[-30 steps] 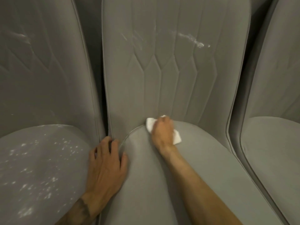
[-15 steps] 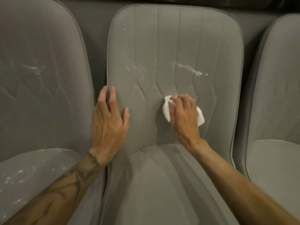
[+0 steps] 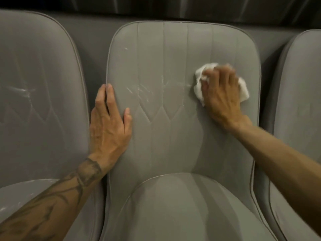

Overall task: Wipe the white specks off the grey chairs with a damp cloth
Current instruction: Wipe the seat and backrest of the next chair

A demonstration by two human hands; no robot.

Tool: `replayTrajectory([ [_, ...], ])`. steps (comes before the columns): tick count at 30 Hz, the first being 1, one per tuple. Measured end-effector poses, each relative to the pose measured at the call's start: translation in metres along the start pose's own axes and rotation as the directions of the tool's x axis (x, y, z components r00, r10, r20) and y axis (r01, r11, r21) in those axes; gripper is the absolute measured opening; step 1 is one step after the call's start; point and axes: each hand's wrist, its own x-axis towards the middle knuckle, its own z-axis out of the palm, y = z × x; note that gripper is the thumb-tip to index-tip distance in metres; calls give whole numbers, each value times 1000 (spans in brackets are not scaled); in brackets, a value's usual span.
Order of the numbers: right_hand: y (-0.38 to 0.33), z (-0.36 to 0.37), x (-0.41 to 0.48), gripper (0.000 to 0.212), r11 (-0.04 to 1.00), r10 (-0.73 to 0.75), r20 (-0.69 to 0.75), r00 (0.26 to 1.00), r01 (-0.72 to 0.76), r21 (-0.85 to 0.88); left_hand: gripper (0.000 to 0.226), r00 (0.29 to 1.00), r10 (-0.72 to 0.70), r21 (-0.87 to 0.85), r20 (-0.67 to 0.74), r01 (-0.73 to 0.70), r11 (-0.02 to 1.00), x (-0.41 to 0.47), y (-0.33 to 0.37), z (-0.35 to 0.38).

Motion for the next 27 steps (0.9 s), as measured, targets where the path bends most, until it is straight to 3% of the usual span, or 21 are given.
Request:
replayTrajectory([
  [3,0,6,30,26,986,166,-98,981,-167,-4,68,1000,2,12,-7,-2,1000,-1,-1,2],
  [5,-20,11,9,33,971,238,-75,968,-239,-7,68,1000,-3,20,-4,4,1000,-1,-1,2],
  [8,-41,4,-35,26,998,51,28,998,-52,33,68,1000,-10,20,11,10,1000,-2,0,0],
  [11,-13,-3,-5,24,997,-75,60,995,74,24,68,1000,-11,4,23,11,1000,-2,1,-2],
  [14,5,1,46,24,998,56,-37,998,-56,1,68,1000,-12,5,20,12,1000,-1,1,-2],
  [17,-18,8,36,25,979,206,-121,971,-204,26,68,1000,-11,6,21,10,1000,-2,2,-2],
  [20,-31,4,2,24,996,81,-23,996,-80,35,67,1000,-11,2,28,11,1000,-1,3,-3],
  [23,-9,-3,23,22,998,-32,18,999,31,45,67,999,-14,-8,38,15,1000,-1,4,-5],
  [25,3,-1,57,21,998,31,-58,998,-29,47,67,999,-17,-16,36,18,1000,-1,5,-6],
  [27,-2,3,76,22,980,195,-145,970,-186,70,67,1000,-11,-13,27,11,1000,0,5,-5],
])
